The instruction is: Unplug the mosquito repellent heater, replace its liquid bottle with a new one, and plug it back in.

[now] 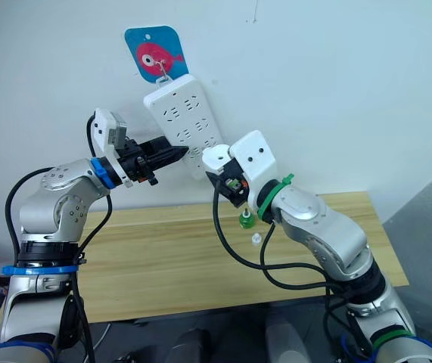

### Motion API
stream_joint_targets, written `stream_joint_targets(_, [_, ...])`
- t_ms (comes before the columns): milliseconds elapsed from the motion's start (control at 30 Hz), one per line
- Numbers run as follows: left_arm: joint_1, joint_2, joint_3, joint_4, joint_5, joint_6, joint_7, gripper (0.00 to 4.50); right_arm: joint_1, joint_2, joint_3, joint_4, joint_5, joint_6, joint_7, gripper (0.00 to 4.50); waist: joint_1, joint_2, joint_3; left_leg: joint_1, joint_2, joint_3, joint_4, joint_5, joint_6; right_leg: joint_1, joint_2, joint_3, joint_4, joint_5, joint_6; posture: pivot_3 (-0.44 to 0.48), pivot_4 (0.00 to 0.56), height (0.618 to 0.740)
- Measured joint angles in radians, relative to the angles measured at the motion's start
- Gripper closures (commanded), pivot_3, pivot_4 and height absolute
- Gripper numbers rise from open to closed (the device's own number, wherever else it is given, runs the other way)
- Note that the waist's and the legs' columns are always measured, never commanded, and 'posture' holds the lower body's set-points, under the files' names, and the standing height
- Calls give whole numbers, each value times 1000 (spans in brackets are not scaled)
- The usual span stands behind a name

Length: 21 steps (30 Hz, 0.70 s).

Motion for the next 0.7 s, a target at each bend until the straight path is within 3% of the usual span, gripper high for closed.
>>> stream_joint_targets(700, [1,7,0,-12,0,12,2,3170,-12,84,-3,78,-225,-28,89,1517,0,0,0,0,0,0,0,0,0,0,0,0,0,0,0,-154,141,725])
